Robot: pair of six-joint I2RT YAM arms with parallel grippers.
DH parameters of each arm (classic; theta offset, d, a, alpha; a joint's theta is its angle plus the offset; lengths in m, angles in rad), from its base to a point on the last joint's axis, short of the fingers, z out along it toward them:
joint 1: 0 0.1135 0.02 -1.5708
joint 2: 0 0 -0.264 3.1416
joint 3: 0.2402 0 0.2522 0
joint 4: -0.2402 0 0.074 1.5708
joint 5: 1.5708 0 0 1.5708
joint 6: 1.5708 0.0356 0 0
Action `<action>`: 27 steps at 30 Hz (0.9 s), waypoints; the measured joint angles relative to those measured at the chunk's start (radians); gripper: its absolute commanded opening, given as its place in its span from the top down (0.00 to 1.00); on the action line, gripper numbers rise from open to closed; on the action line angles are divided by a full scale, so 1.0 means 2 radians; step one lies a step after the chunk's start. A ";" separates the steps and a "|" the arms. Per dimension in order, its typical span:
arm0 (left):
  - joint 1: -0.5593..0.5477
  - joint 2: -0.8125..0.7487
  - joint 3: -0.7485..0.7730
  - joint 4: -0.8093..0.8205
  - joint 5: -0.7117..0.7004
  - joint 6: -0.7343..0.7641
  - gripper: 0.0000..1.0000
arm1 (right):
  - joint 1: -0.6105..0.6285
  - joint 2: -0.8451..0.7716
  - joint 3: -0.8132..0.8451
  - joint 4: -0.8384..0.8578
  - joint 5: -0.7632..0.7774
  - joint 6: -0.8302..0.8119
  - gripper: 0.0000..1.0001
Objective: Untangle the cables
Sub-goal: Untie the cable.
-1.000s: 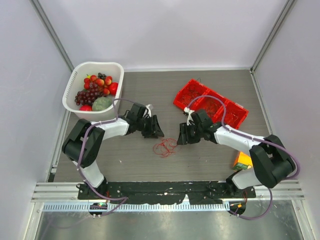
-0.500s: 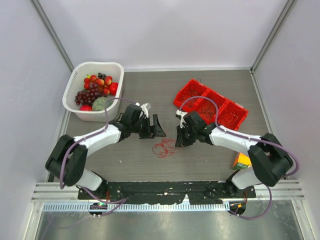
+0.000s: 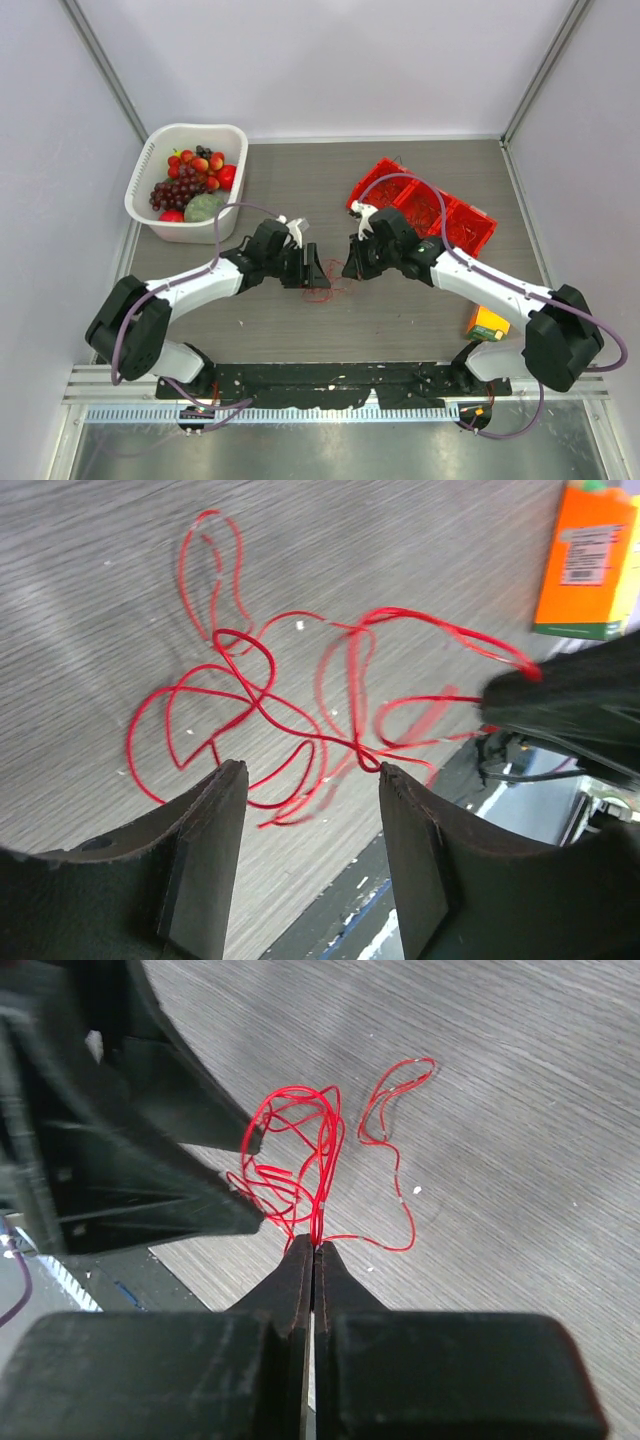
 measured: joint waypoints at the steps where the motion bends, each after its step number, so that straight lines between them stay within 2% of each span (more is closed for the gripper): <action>1: -0.001 0.009 0.000 -0.002 -0.007 0.002 0.42 | 0.001 -0.003 0.003 -0.006 0.000 0.001 0.99; 3: -0.002 0.020 0.000 -0.006 -0.019 0.003 0.41 | 0.003 -0.010 0.006 -0.012 0.000 0.003 0.99; 8: -0.002 0.052 0.000 -0.009 -0.058 0.006 0.29 | 0.008 -0.038 0.028 -0.036 -0.001 0.013 0.99; 11: 0.001 0.075 0.002 -0.003 -0.078 -0.002 0.30 | 0.010 -0.052 0.062 -0.060 0.000 0.014 0.99; 16: 0.014 0.074 -0.016 0.036 -0.094 -0.027 0.44 | 0.010 -0.063 0.182 -0.128 0.014 0.003 0.95; 22: 0.025 0.058 -0.047 0.057 -0.113 -0.037 0.81 | 0.010 -0.062 0.376 -0.186 0.037 -0.023 0.93; 24: 0.028 0.046 -0.057 0.048 -0.121 -0.035 1.00 | 0.010 -0.062 0.419 -0.198 0.042 -0.030 0.91; 27: 0.031 0.014 -0.066 0.021 -0.134 -0.034 1.00 | 0.010 -0.061 0.460 -0.213 0.054 -0.039 0.89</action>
